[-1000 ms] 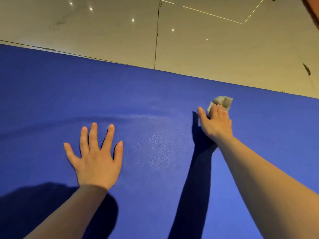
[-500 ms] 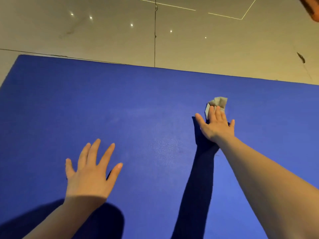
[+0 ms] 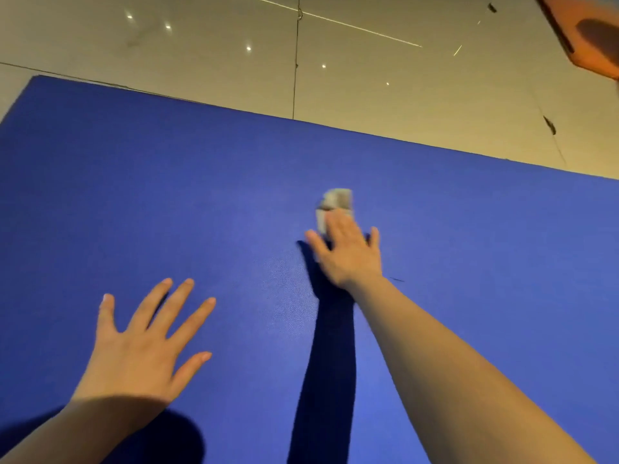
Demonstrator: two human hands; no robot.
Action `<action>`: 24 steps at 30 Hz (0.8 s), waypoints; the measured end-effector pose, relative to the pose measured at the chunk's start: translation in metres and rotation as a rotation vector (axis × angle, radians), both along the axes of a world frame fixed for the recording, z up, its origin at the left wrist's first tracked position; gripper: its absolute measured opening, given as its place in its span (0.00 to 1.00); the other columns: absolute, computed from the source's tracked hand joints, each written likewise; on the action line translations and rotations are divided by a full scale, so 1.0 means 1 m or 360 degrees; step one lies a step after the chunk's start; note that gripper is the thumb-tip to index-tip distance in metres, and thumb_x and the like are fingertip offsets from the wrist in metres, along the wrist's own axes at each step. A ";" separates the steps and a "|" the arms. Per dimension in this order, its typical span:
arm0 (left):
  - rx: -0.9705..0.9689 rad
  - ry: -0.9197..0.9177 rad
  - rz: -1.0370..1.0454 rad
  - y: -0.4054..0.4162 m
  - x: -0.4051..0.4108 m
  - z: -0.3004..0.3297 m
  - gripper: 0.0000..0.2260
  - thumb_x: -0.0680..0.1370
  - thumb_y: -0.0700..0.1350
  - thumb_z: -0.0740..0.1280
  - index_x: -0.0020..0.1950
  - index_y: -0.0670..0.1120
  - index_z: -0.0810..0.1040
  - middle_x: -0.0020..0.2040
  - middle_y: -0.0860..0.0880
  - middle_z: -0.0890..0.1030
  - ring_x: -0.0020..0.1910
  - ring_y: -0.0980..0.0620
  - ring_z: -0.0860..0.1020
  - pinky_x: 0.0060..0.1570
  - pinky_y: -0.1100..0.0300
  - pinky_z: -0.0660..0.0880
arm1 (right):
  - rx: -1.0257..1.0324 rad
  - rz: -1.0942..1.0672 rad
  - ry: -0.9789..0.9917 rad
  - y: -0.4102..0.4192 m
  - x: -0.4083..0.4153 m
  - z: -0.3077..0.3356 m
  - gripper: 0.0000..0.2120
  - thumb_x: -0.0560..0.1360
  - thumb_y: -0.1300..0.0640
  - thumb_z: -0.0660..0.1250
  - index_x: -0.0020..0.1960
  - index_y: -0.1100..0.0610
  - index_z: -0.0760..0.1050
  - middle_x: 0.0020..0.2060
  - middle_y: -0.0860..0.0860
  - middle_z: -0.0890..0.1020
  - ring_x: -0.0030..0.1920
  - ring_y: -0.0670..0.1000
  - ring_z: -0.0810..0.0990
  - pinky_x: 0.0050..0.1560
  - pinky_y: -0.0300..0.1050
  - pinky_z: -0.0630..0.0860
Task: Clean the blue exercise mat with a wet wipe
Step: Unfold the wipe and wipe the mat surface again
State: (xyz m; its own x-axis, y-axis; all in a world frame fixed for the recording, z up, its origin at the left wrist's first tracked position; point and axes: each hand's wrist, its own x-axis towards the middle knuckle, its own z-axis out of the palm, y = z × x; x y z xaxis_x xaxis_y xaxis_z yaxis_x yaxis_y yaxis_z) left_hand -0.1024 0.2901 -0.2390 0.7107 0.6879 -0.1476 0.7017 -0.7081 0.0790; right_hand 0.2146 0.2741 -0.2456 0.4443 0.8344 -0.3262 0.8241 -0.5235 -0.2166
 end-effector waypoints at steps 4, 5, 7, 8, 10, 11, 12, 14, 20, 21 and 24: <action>-0.0210 0.0139 0.0043 -0.019 -0.007 -0.005 0.29 0.80 0.66 0.42 0.71 0.52 0.68 0.68 0.42 0.72 0.67 0.41 0.67 0.49 0.24 0.66 | -0.0148 -0.0643 -0.0030 -0.061 0.048 -0.005 0.39 0.75 0.29 0.41 0.78 0.52 0.53 0.78 0.45 0.52 0.78 0.46 0.47 0.74 0.66 0.40; -0.0255 0.0172 0.0083 -0.022 -0.011 -0.005 0.30 0.80 0.66 0.42 0.71 0.52 0.68 0.68 0.43 0.73 0.67 0.42 0.68 0.47 0.24 0.68 | -0.0173 -0.0690 -0.0005 -0.066 0.052 -0.005 0.40 0.75 0.29 0.41 0.78 0.52 0.53 0.79 0.46 0.51 0.78 0.47 0.46 0.74 0.66 0.40; -0.0256 0.0218 0.0119 -0.026 -0.015 -0.005 0.30 0.79 0.67 0.43 0.70 0.52 0.70 0.67 0.43 0.75 0.66 0.43 0.68 0.42 0.25 0.71 | -0.0197 -0.0724 0.0052 -0.059 0.042 -0.004 0.40 0.76 0.29 0.43 0.80 0.53 0.49 0.79 0.48 0.48 0.79 0.49 0.44 0.75 0.64 0.41; -0.0236 0.0224 0.0126 -0.026 -0.015 -0.003 0.31 0.79 0.67 0.44 0.69 0.52 0.72 0.66 0.43 0.76 0.66 0.44 0.68 0.39 0.25 0.72 | -0.0169 -0.0649 0.0035 -0.050 0.030 -0.003 0.40 0.76 0.29 0.45 0.80 0.54 0.50 0.79 0.49 0.50 0.79 0.50 0.45 0.75 0.63 0.43; -0.0251 0.0251 0.0147 -0.025 -0.010 0.003 0.31 0.77 0.68 0.48 0.64 0.50 0.78 0.62 0.43 0.79 0.63 0.44 0.71 0.38 0.25 0.72 | -0.0085 -0.0339 -0.0015 -0.035 -0.006 -0.001 0.42 0.75 0.28 0.45 0.79 0.55 0.52 0.79 0.49 0.53 0.78 0.51 0.48 0.75 0.61 0.46; -0.0265 0.0289 0.0148 -0.024 -0.007 0.006 0.31 0.75 0.68 0.51 0.62 0.49 0.81 0.60 0.42 0.80 0.61 0.43 0.74 0.39 0.24 0.71 | -0.0065 -0.0148 0.0025 -0.029 -0.030 0.001 0.42 0.75 0.28 0.44 0.79 0.53 0.50 0.79 0.48 0.50 0.79 0.50 0.45 0.76 0.59 0.44; -0.0276 0.0343 0.0139 -0.023 -0.003 0.007 0.31 0.74 0.67 0.53 0.59 0.48 0.82 0.58 0.41 0.81 0.58 0.41 0.78 0.42 0.23 0.70 | -0.0084 0.0043 0.0098 -0.026 -0.054 0.002 0.40 0.76 0.29 0.44 0.80 0.51 0.46 0.79 0.46 0.45 0.79 0.50 0.41 0.76 0.58 0.40; -0.0262 0.0406 0.0117 -0.023 0.002 0.007 0.31 0.72 0.66 0.54 0.57 0.45 0.83 0.54 0.39 0.82 0.52 0.38 0.82 0.48 0.22 0.66 | -0.0131 0.0370 0.0181 -0.030 -0.096 0.004 0.36 0.79 0.32 0.45 0.80 0.49 0.41 0.78 0.44 0.38 0.77 0.47 0.35 0.76 0.58 0.34; -0.0173 0.0320 0.0145 -0.023 0.000 0.005 0.29 0.73 0.65 0.54 0.58 0.46 0.82 0.56 0.41 0.82 0.53 0.39 0.82 0.52 0.22 0.63 | -0.0186 0.0010 0.0015 -0.070 -0.042 -0.004 0.34 0.78 0.32 0.40 0.79 0.44 0.38 0.78 0.41 0.37 0.76 0.41 0.34 0.74 0.58 0.29; -0.0171 0.0332 0.0131 -0.026 -0.004 0.002 0.30 0.74 0.65 0.54 0.60 0.47 0.82 0.59 0.41 0.81 0.56 0.38 0.81 0.51 0.22 0.65 | -0.0239 -0.0148 -0.0017 -0.083 -0.022 -0.004 0.35 0.77 0.31 0.40 0.79 0.45 0.38 0.78 0.42 0.38 0.77 0.42 0.35 0.74 0.59 0.30; -0.0156 0.0322 0.0108 -0.030 -0.019 -0.001 0.29 0.76 0.66 0.52 0.66 0.50 0.77 0.67 0.45 0.77 0.66 0.43 0.74 0.49 0.24 0.69 | -0.0362 -0.0551 -0.0037 -0.124 0.021 0.003 0.37 0.76 0.30 0.41 0.80 0.46 0.39 0.79 0.46 0.39 0.78 0.44 0.37 0.75 0.61 0.34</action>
State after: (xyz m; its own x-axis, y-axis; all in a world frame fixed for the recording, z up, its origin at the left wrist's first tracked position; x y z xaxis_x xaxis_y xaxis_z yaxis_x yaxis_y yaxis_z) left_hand -0.1218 0.2605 -0.2404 0.6123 0.7086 -0.3505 0.7562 -0.6544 -0.0020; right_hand 0.2352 0.1501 -0.2421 0.6954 0.5420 -0.4718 0.5942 -0.8030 -0.0467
